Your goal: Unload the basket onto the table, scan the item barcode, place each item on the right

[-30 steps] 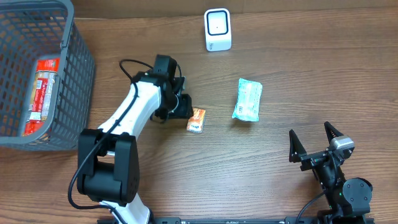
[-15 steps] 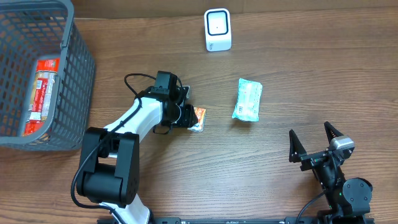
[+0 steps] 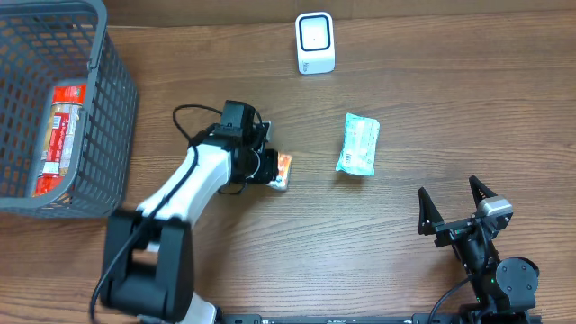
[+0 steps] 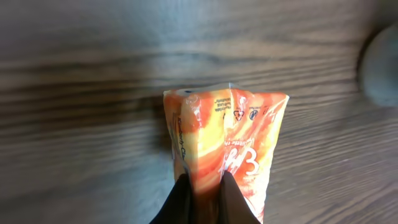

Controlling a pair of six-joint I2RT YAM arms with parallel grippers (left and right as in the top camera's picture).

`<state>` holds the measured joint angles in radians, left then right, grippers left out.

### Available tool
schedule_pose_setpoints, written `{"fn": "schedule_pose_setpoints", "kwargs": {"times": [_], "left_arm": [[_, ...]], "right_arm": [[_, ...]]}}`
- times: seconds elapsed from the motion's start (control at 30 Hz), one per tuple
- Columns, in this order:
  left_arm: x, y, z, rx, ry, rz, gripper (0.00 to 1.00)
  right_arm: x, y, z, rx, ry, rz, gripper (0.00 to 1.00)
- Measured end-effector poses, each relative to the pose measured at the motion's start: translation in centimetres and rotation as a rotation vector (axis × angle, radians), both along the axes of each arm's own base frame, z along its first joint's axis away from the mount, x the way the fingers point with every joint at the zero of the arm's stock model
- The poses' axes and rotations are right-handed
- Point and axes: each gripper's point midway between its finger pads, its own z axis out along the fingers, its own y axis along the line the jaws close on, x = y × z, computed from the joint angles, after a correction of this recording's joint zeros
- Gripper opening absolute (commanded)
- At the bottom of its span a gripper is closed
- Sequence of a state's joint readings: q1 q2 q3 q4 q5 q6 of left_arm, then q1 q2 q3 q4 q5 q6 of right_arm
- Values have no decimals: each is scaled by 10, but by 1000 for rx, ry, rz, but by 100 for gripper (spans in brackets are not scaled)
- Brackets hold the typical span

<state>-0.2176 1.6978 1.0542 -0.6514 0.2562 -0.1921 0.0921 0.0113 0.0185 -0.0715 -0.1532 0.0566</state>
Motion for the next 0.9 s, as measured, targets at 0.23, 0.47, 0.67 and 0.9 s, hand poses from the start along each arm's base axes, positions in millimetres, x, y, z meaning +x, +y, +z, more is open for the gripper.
{"fn": "schedule_pose_setpoints", "kwargs": {"times": [0.23, 0.47, 0.67, 0.9], "left_arm": [[-12, -5, 44, 219, -134, 27, 4], [-29, 0, 39, 527, -187, 49, 4], [-25, 2, 43, 677, -281, 75, 4], [-16, -2, 23, 755, -305, 70, 4]], "right_arm": [[0, 0, 0, 0, 0, 0, 100], [0, 0, 0, -1, 0, 0, 100], [0, 0, 0, 0, 0, 0, 100], [0, 0, 0, 0, 0, 0, 100]]}}
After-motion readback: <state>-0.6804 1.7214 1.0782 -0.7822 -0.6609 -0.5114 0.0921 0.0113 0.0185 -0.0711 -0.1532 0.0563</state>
